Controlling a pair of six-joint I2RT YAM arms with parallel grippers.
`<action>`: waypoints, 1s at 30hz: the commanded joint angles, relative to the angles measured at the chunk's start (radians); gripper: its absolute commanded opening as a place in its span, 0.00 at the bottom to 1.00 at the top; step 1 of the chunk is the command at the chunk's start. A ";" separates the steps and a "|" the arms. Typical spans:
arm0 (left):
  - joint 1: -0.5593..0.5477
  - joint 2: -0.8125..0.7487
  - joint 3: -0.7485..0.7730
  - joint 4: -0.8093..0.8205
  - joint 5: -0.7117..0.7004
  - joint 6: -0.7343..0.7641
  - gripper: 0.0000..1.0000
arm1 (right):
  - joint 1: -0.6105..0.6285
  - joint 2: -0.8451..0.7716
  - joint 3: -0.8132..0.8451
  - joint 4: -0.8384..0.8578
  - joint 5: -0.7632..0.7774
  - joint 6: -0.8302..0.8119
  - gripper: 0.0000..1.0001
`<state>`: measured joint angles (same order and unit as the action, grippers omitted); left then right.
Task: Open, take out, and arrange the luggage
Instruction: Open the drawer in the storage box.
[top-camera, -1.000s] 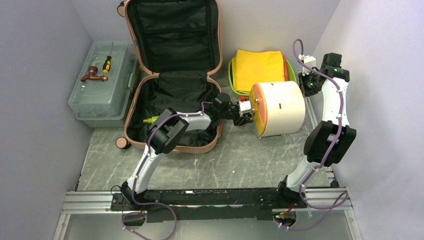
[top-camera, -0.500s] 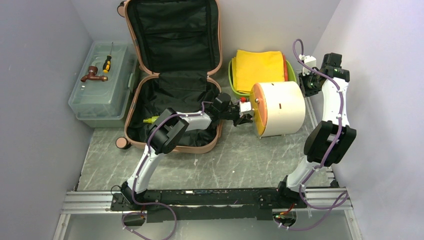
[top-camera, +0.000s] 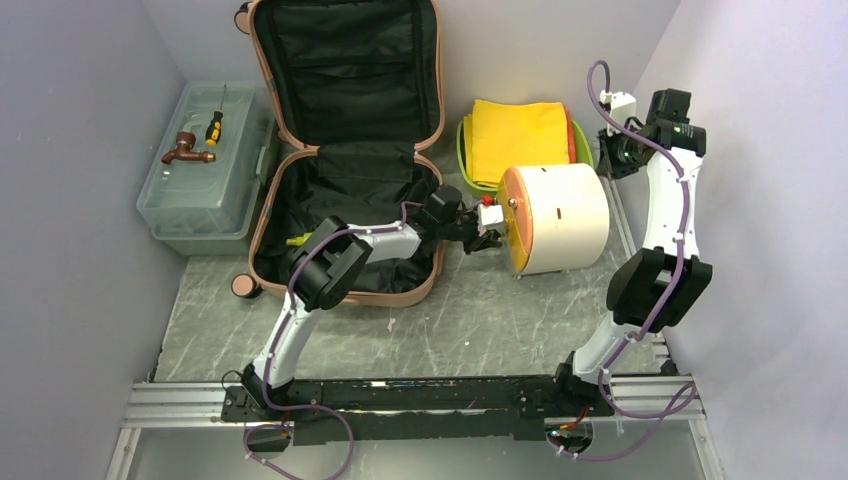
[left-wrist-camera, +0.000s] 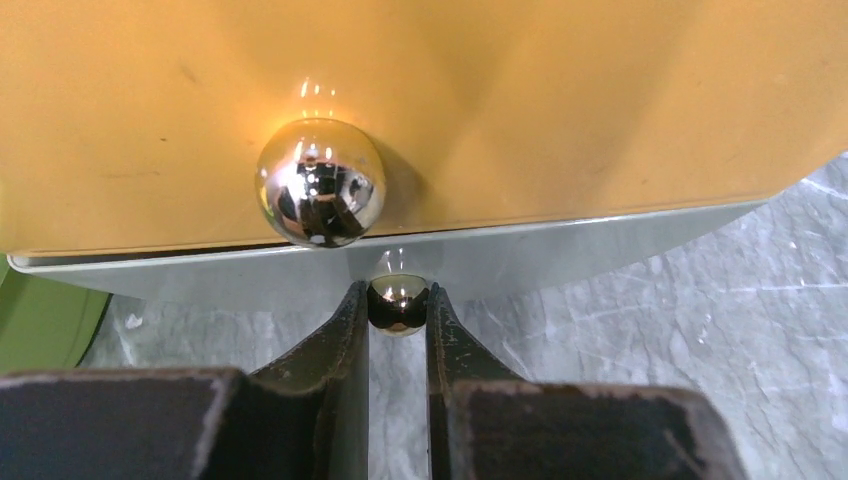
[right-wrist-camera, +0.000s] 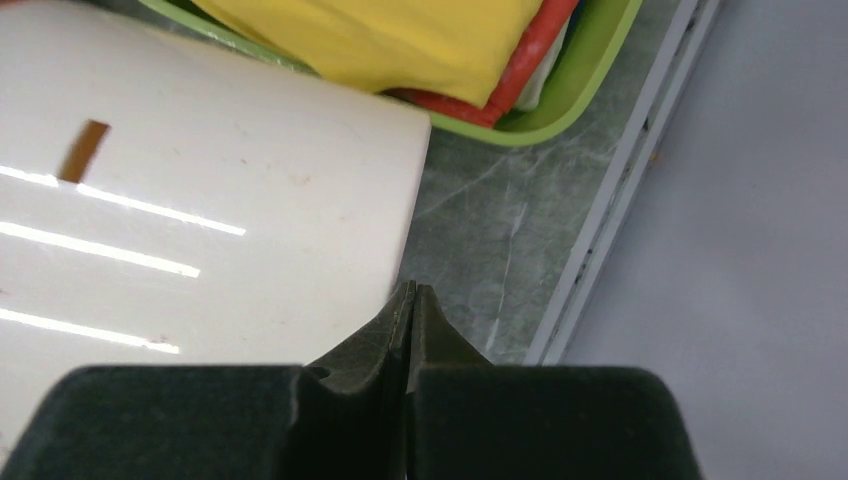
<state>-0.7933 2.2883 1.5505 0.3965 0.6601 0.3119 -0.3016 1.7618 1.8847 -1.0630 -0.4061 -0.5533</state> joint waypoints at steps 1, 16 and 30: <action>0.021 -0.071 -0.038 -0.202 0.014 0.022 0.01 | 0.029 -0.032 0.100 -0.004 -0.022 0.028 0.02; 0.068 -0.200 -0.087 -0.328 0.001 0.087 0.01 | 0.439 -0.089 0.277 -0.177 -0.196 -0.055 0.11; 0.088 -0.331 -0.242 -0.331 -0.029 0.126 0.00 | 0.475 -0.102 -0.003 -0.118 0.016 -0.059 0.05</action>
<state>-0.7269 2.0552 1.3567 0.1371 0.6231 0.4248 0.1734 1.6913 1.9163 -1.2205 -0.4606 -0.6117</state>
